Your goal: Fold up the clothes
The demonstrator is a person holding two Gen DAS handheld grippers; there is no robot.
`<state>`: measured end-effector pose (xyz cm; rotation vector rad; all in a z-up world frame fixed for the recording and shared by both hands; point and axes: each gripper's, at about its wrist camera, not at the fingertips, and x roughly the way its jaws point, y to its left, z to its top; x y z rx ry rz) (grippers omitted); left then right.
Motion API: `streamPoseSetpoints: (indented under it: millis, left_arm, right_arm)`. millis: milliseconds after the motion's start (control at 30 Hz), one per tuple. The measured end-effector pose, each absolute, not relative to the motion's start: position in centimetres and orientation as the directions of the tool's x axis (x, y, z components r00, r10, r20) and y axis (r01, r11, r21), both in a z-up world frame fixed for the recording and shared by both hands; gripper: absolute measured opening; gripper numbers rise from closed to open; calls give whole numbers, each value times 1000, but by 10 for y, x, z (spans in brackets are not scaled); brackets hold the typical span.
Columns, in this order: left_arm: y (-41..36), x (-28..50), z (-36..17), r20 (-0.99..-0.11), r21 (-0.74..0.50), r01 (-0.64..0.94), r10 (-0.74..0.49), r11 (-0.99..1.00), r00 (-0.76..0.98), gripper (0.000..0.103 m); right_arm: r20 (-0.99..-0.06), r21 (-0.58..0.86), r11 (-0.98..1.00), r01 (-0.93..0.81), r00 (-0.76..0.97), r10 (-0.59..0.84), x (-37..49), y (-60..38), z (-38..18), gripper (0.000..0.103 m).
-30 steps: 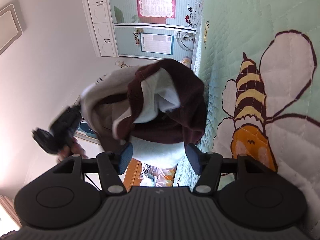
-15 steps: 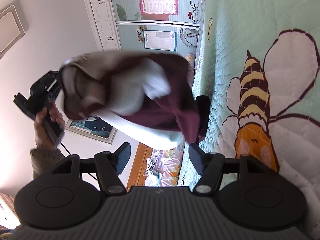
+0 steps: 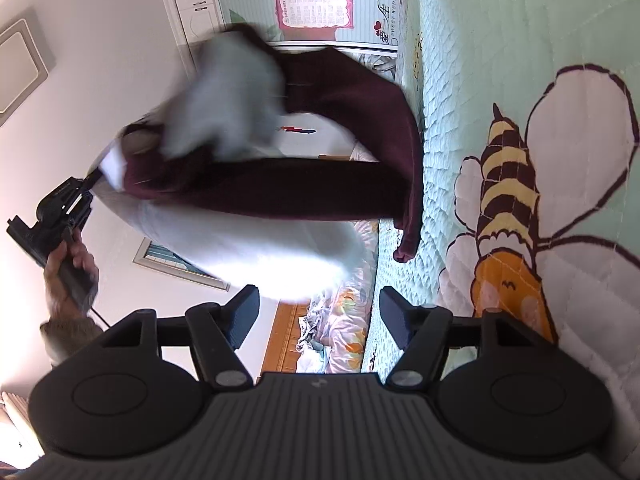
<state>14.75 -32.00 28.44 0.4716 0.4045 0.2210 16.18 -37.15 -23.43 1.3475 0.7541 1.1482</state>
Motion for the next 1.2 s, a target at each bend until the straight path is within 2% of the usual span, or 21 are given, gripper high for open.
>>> streamPoseSetpoints:
  millis: [33, 133, 200, 267, 300, 333, 367, 467, 567, 667, 767, 900, 967, 1067, 1200]
  left_arm:
    - [-324, 151, 262, -393, 483, -71, 289, 872, 873, 16]
    - [-323, 155, 202, -558, 434, 17, 254, 901, 790, 18]
    - [-315, 146, 177, -593, 401, 30, 234, 916, 770, 34]
    - [-306, 131, 167, -571, 405, 10, 245, 914, 783, 68]
    - [-302, 124, 165, -552, 416, -8, 259, 909, 793, 77]
    - [-297, 117, 165, -523, 436, -32, 282, 899, 804, 91]
    - [-293, 112, 165, -501, 454, -49, 300, 890, 812, 100]
    - [-286, 101, 166, -466, 491, -68, 328, 869, 822, 101]
    - [-278, 91, 168, -489, 470, -28, 286, 882, 824, 102]
    - [-277, 74, 162, -582, 433, 146, 153, 890, 799, 102]
    - [-279, 56, 145, -592, 486, 194, 157, 852, 790, 102]
    - [-249, 52, 137, -543, 501, 21, 294, 865, 787, 102]
    - [-220, 59, 137, -544, 442, -120, 373, 889, 752, 102]
    - [-177, 70, 124, -616, 311, -248, 393, 918, 683, 102]
    - [-170, 76, 90, -610, 351, -166, 359, 922, 707, 98]
  right_arm:
    - [195, 972, -140, -192, 314, 929, 161, -371, -234, 68]
    - [197, 971, -140, -194, 313, 929, 160, -369, -234, 68]
    - [196, 971, -140, -193, 313, 929, 159, -369, -235, 68]
    - [194, 972, -139, -191, 311, 930, 159, -370, -235, 69]
    - [195, 972, -140, -190, 310, 930, 158, -370, -236, 69]
    - [195, 972, -141, -189, 310, 931, 158, -371, -236, 69]
    - [196, 972, -142, -188, 309, 931, 157, -372, -236, 70]
    - [198, 972, -145, -187, 308, 931, 157, -375, -237, 70]
    - [197, 972, -144, -188, 308, 931, 157, -375, -239, 71]
    - [196, 972, -142, -190, 308, 931, 159, -374, -237, 71]
    - [196, 971, -141, -192, 307, 931, 157, -377, -239, 71]
    - [198, 970, -143, -195, 306, 931, 154, -381, -241, 71]
    - [200, 970, -144, -198, 306, 931, 153, -383, -241, 71]
    - [200, 969, -143, -200, 306, 931, 152, -384, -240, 71]
    - [200, 969, -141, -201, 312, 929, 149, -381, -236, 71]
